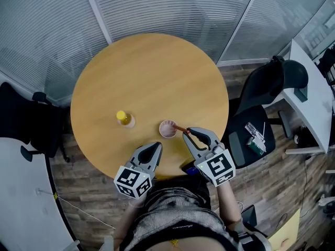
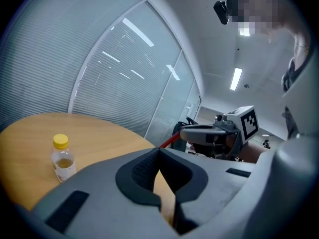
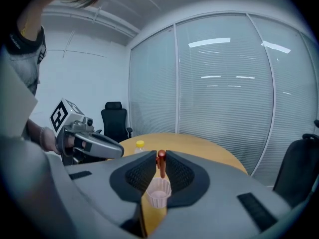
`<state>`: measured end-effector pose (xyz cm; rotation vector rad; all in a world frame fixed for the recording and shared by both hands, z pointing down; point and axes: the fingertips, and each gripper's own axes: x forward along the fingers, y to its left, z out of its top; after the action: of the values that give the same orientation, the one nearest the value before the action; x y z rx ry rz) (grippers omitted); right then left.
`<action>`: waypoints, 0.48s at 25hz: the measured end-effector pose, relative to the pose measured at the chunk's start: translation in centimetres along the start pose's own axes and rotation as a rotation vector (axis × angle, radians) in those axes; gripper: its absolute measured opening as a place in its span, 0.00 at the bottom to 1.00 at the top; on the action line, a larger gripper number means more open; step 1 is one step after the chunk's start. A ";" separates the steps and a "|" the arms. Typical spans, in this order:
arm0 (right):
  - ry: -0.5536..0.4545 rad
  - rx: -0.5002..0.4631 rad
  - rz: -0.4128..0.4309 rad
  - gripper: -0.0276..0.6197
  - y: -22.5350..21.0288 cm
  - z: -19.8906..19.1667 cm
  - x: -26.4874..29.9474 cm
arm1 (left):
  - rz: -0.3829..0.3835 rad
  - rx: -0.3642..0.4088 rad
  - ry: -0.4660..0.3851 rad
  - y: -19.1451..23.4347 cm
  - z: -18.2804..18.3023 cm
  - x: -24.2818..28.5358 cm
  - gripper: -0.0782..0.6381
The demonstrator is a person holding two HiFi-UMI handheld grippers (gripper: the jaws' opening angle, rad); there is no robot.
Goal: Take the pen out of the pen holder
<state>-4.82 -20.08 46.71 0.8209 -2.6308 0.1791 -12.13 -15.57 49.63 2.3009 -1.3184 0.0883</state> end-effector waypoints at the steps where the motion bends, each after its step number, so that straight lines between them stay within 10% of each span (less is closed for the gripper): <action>1: -0.004 0.000 -0.004 0.15 0.1 0.3 -0.3 | -0.001 0.003 -0.004 -0.1 0.1 0.0 0.12; 12: -0.012 -0.026 -0.003 0.15 1.1 0.4 -1.1 | -0.017 0.013 -0.015 -1.0 0.3 -0.1 0.12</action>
<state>-4.73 -18.68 45.95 0.8191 -2.6375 0.1393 -11.39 -15.14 48.98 2.3272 -1.3097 0.0737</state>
